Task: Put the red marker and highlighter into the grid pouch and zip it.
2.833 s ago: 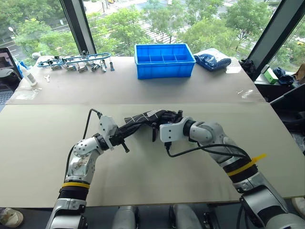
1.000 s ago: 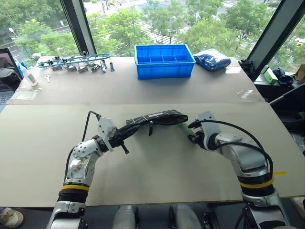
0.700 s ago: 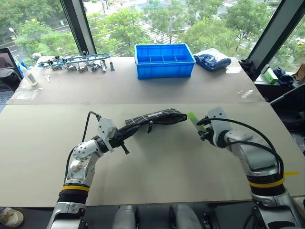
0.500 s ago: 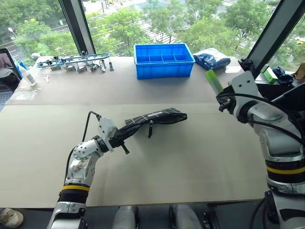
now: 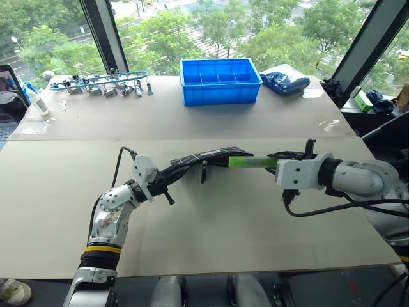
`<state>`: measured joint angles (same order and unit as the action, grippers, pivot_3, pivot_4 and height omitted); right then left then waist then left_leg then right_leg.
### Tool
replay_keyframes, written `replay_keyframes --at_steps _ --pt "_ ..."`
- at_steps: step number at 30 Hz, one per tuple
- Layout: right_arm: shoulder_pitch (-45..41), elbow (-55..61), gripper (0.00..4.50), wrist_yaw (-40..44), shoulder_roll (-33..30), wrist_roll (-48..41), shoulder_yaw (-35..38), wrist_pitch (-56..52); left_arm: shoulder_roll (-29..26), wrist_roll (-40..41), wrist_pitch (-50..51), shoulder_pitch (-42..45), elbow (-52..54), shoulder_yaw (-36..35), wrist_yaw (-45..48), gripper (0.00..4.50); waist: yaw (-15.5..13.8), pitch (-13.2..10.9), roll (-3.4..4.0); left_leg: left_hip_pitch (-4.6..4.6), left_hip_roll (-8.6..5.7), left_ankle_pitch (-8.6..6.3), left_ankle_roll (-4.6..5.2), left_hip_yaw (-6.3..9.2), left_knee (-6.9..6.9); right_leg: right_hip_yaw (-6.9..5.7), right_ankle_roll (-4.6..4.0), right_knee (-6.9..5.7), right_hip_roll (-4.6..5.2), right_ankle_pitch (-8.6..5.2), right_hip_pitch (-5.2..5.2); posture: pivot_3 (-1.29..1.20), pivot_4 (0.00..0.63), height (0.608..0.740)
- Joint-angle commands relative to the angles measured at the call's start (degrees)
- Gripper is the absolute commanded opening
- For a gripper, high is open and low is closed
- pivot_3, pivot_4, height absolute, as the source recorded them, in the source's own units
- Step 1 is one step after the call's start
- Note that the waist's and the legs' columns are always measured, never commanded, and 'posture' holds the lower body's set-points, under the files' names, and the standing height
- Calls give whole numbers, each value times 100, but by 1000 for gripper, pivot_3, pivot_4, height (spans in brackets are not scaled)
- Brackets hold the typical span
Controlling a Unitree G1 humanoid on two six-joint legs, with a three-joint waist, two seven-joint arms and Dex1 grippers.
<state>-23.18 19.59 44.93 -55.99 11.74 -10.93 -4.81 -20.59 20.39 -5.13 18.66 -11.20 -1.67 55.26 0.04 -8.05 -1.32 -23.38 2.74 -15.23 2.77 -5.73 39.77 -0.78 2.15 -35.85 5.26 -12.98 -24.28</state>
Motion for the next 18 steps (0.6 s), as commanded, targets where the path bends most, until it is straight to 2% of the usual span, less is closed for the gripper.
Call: replay_keyframes --at_steps 1,11,18 --pt "-195 -86 991 -32 131 349 -75 285 -19 52 -116 82 112 -30 41 0 -4 0 0 -1 0 0 0 0 0 -1 0 -1 0 0 -1 0 150 740" --pt "-478 -547 991 31 465 1008 -368 512 12 49 -114 115 108 -7 34 0 -56 0 0 -1 -1 0 -1 -28 2 -1 0 -1 2 0 -1 0 150 740" --pt "-1089 -1020 991 44 1096 1473 -883 693 49 44 -129 172 43 27 45 0 -46 0 0 0 1 2 -3 -47 2 0 -2 -4 0 -1 -3 0 150 740"
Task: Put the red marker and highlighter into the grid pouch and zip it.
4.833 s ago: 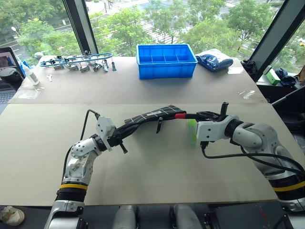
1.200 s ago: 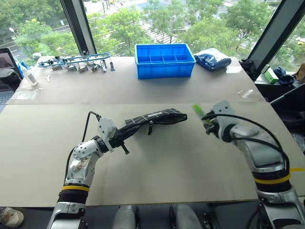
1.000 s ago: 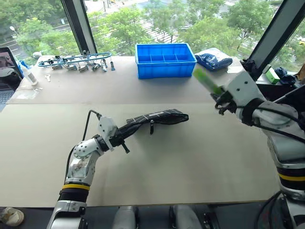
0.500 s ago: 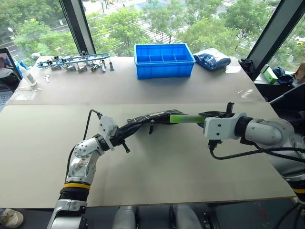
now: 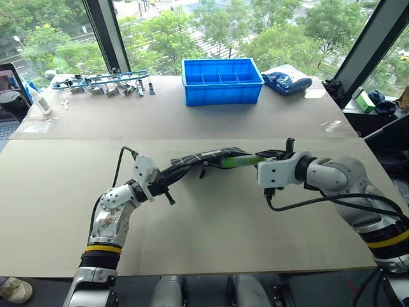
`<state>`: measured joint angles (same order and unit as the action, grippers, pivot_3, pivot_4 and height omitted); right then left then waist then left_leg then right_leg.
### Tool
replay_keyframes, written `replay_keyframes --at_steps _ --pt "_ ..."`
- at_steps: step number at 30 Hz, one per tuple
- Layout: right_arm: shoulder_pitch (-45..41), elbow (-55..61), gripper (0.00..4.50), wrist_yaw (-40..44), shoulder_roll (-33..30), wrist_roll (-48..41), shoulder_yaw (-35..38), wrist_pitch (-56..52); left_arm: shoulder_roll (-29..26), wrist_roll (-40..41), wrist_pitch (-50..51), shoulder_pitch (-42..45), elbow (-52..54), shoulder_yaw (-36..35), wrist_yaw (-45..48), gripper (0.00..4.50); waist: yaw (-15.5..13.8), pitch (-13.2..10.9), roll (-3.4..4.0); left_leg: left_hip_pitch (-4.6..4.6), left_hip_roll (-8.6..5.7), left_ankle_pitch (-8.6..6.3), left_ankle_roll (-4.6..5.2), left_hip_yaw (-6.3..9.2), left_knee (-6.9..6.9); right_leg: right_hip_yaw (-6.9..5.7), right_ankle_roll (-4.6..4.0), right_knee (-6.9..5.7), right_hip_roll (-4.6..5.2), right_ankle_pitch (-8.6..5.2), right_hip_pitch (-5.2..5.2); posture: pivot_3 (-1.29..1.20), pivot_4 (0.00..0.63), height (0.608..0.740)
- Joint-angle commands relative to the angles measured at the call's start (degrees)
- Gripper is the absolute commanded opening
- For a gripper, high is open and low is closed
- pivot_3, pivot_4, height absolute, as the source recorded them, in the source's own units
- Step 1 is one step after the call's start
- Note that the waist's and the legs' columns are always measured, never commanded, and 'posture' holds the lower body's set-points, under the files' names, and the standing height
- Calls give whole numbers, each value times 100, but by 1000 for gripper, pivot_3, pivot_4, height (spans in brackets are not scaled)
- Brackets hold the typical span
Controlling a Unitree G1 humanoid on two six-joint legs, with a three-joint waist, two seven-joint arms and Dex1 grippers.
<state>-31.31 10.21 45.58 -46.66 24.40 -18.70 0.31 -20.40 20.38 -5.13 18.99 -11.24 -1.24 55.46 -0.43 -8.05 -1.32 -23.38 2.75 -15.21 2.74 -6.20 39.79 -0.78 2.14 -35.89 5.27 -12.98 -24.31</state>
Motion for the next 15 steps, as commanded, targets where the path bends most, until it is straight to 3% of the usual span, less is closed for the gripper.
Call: replay_keyframes --at_steps 1,13,15 --pt "-366 -147 991 -36 279 270 -178 197 35 43 -131 150 37 -13 27 0 3 0 0 0 0 0 0 -1 0 -1 0 0 0 0 0 0 150 740" --pt "-734 -763 991 32 1269 206 -442 312 64 27 -161 207 -14 5 62 0 -1 0 0 -2 0 7 -12 -7 1 -2 0 -1 1 0 1 0 150 740" --pt "-746 -791 1994 158 1216 149 -311 146 60 28 -157 208 -8 1 59 0 -1 0 0 -2 0 7 -12 -7 1 -2 0 -2 1 0 0 0 150 740"
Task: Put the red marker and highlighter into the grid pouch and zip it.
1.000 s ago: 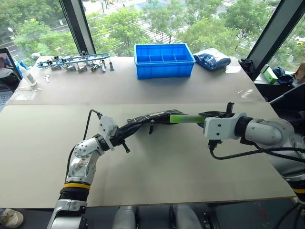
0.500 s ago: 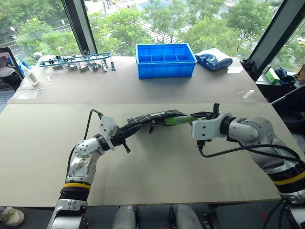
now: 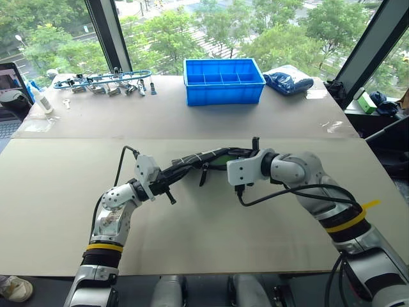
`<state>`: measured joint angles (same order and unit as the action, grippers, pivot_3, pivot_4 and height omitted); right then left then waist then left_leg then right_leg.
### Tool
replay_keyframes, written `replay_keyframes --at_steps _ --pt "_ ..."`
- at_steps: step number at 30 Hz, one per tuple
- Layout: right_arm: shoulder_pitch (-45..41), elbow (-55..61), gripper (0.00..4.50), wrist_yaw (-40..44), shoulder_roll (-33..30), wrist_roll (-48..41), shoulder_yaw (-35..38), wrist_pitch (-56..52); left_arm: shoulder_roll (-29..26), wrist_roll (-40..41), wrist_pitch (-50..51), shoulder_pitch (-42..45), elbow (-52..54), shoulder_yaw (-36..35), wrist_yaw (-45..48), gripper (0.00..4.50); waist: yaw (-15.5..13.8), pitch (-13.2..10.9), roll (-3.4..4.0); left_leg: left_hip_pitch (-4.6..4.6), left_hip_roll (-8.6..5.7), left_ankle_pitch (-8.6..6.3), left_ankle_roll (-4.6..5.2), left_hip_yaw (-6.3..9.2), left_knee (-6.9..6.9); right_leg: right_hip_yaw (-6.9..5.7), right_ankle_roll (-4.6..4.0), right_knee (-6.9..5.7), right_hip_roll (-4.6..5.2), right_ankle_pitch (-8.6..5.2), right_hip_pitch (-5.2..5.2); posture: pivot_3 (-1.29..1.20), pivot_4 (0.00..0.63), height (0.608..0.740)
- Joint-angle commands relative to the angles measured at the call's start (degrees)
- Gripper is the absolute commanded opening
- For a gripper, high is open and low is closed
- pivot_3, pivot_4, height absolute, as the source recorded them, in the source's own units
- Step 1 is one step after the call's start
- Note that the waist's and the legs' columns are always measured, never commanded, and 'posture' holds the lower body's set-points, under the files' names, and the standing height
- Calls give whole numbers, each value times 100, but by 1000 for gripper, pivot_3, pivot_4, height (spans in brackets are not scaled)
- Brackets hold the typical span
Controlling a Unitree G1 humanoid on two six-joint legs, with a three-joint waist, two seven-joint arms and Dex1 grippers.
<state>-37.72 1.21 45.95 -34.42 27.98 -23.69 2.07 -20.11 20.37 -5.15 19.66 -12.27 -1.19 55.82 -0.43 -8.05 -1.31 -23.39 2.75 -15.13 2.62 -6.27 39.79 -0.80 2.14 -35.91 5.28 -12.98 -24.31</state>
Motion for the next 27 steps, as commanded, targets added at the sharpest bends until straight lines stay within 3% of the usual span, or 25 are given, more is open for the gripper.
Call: replay_keyframes --at_steps 1,3,8,13,16,20,27 --pt "-163 55 2219 85 -39 -197 286 -85 30 30 -153 140 97 -6 22 0 0 0 0 0 0 2 -3 0 0 0 0 -1 0 0 0 0 150 740" --pt "-246 -1 2877 78 -58 -324 463 -145 25 32 -152 128 106 -9 21 0 3 0 0 0 0 2 -3 0 0 1 0 -1 0 0 0 0 150 740" --pt "-225 199 2877 526 -429 -1347 1240 -280 3 38 -137 81 143 -20 19 0 -12 0 0 0 0 0 0 1 0 0 0 0 1 0 1 0 150 740" --pt "367 1220 2877 1372 -490 -3739 2713 -3016 -36 49 -122 25 174 -38 30 0 -22 0 0 0 4 -3 5 4 -2 0 -2 2 1 2 2 0 150 740" --pt "990 1588 2877 1565 -691 -4545 3143 -4264 -59 59 -109 3 200 -46 38 0 -29 0 0 2 5 -8 13 10 -3 -3 -3 3 2 2 6 0 150 740" --pt "2050 2179 2877 1495 -693 -5048 2996 -4818 -91 68 -85 18 183 -55 54 0 -27 1 -1 5 4 -12 20 38 -4 -4 -4 2 9 2 10 0 150 740" --pt "2074 2038 2877 122 428 -4570 1676 -4999 -115 71 -43 54 150 -34 107 0 92 2 -2 14 6 -12 20 61 -4 2 -11 -13 -7 1 6 0 150 740"
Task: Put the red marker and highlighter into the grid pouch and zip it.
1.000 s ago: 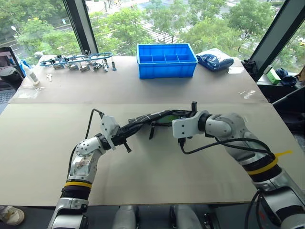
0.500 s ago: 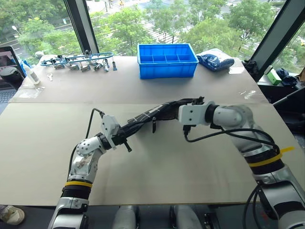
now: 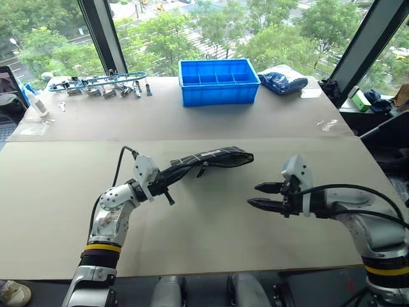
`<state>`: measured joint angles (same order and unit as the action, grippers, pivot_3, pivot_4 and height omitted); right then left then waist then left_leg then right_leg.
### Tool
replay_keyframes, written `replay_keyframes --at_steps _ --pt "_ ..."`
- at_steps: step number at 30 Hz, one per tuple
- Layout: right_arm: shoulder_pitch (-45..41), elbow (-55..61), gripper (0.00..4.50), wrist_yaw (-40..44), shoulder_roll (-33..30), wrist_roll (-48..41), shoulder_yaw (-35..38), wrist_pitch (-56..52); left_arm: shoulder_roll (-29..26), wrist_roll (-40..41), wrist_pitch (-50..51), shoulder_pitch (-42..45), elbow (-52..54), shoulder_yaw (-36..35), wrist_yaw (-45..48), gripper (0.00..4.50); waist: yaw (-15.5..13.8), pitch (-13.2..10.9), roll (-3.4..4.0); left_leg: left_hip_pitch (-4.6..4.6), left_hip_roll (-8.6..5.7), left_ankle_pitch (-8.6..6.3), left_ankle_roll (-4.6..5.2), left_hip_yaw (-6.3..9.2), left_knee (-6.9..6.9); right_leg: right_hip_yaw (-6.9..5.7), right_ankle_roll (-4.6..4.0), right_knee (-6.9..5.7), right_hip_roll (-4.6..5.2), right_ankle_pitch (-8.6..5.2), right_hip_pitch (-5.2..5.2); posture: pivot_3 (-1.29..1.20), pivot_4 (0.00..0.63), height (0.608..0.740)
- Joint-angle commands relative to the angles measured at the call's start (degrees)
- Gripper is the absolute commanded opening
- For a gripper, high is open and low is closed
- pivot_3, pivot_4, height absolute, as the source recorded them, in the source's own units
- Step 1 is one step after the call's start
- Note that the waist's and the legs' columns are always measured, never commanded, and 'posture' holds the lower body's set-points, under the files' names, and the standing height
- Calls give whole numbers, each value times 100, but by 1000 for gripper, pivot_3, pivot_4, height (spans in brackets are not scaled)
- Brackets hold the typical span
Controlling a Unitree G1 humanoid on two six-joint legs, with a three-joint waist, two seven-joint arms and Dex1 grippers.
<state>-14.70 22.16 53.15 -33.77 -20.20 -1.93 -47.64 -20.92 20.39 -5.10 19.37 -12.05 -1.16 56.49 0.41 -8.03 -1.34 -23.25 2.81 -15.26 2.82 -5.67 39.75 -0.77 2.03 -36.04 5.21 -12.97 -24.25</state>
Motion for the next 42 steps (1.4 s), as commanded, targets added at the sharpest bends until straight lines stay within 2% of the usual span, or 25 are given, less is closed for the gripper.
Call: replay_keyframes --at_steps 1,9,19,22,28,37,42 --pt "-376 -194 2877 -774 547 319 -612 -38 -37 64 -48 96 116 -35 47 0 9 0 1 -2 -2 1 -1 0 0 0 0 -3 1 0 -3 0 150 740" --pt "-1545 -1474 2877 -1764 1602 983 -1376 193 3 25 -66 117 98 9 38 0 -19 0 1 -9 -7 3 -4 -2 4 -7 4 0 5 1 -3 0 150 740" --pt "-2362 -2198 2877 -2011 2227 1052 -1353 435 3 3 -94 87 110 10 10 0 5 -1 2 -13 -6 6 -10 -11 3 -8 4 -2 5 2 -6 0 150 740" --pt "-2394 -2220 2180 -1961 2157 1054 -1333 491 8 0 -103 72 125 11 -3 0 4 -1 2 -14 -6 6 -10 -11 2 -10 4 -1 6 2 -6 0 150 740" --pt "-2289 -2034 51 -1763 1947 954 -1305 521 15 -3 -110 73 129 13 -29 0 18 -1 2 -15 -5 6 -10 -11 2 -9 4 0 6 2 -7 0 150 740" --pt "-2242 -1931 51 -1594 1742 910 -1254 513 32 -1 -127 110 98 22 -26 0 28 -1 2 -15 -4 6 -10 -10 0 -8 4 1 6 2 -8 0 150 740" --pt "-2018 -1700 51 -1264 956 881 -981 476 32 1 -127 121 99 17 -38 0 -9 -1 2 -19 -7 6 -9 -7 1 -11 5 5 10 2 -6 0 150 740"
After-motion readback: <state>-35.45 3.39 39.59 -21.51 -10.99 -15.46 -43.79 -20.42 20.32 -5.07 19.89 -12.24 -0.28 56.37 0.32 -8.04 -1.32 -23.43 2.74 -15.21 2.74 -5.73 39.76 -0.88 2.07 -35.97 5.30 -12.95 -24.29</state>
